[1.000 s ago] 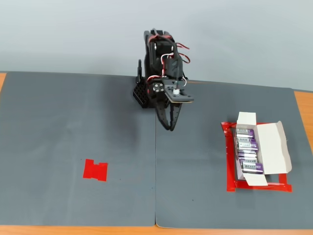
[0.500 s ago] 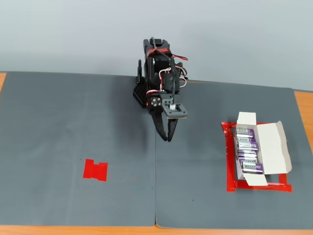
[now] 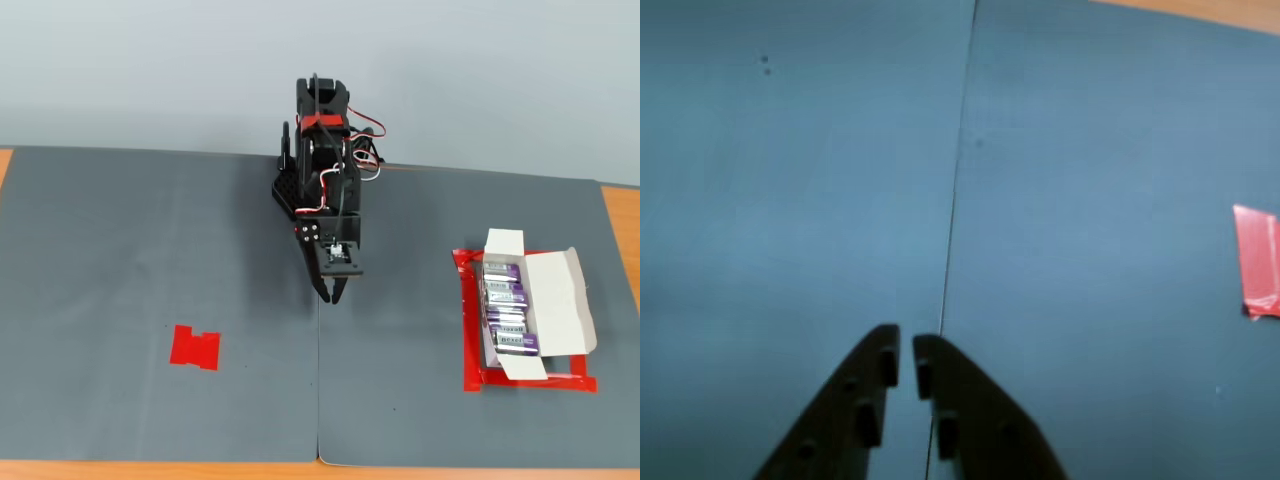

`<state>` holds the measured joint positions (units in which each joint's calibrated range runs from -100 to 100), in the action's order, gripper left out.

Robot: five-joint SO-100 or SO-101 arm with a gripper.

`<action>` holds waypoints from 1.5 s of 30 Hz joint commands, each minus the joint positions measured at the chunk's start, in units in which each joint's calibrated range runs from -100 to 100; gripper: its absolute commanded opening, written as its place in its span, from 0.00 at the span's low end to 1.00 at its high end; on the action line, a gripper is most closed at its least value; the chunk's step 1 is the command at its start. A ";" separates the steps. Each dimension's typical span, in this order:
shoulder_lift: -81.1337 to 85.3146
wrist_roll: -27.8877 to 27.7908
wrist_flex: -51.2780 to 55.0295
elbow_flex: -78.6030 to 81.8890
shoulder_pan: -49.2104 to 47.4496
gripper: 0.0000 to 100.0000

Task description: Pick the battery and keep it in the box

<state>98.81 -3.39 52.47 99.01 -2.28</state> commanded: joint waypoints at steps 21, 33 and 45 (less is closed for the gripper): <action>0.51 4.10 21.05 -6.07 0.46 0.02; 0.51 4.10 21.05 -6.07 0.46 0.02; 0.51 4.10 21.05 -6.16 0.46 0.02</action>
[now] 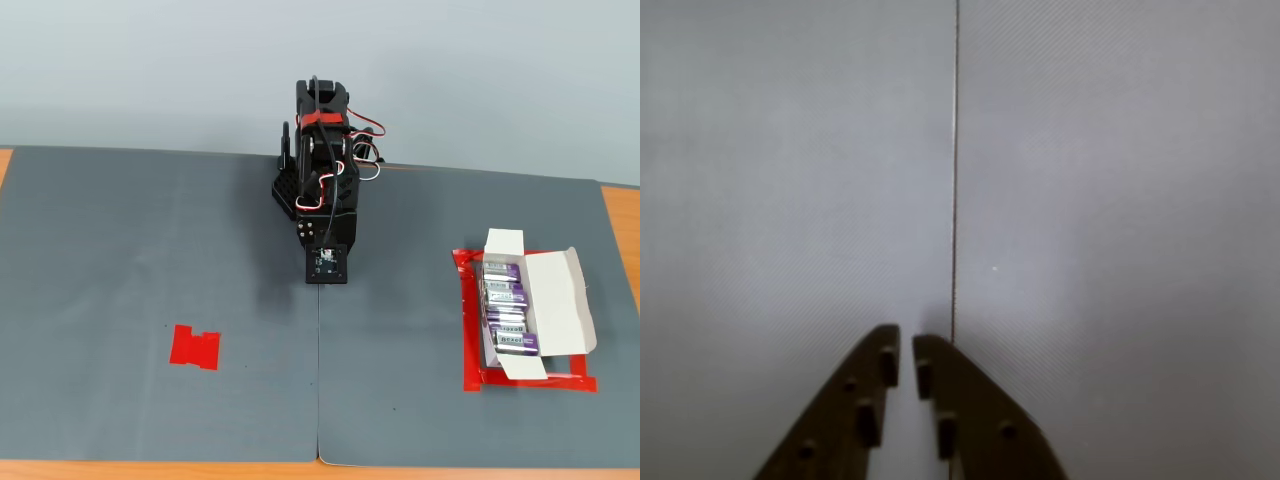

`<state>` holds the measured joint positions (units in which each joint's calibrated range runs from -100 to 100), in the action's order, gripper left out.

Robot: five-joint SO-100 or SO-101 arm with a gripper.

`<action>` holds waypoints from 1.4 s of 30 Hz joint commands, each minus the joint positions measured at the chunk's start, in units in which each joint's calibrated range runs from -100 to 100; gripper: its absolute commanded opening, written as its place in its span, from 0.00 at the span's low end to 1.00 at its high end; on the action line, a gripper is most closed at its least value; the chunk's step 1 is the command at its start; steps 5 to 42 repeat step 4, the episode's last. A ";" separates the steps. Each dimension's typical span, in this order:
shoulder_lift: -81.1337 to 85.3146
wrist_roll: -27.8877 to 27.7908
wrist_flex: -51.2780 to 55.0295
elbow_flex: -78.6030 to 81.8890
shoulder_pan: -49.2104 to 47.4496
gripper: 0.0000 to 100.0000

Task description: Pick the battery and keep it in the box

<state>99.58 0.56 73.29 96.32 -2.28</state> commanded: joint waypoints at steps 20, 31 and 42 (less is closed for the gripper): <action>-0.25 0.14 0.24 -3.46 0.46 0.02; -0.25 0.14 0.24 -3.46 0.46 0.02; -0.25 0.14 0.24 -3.46 0.46 0.02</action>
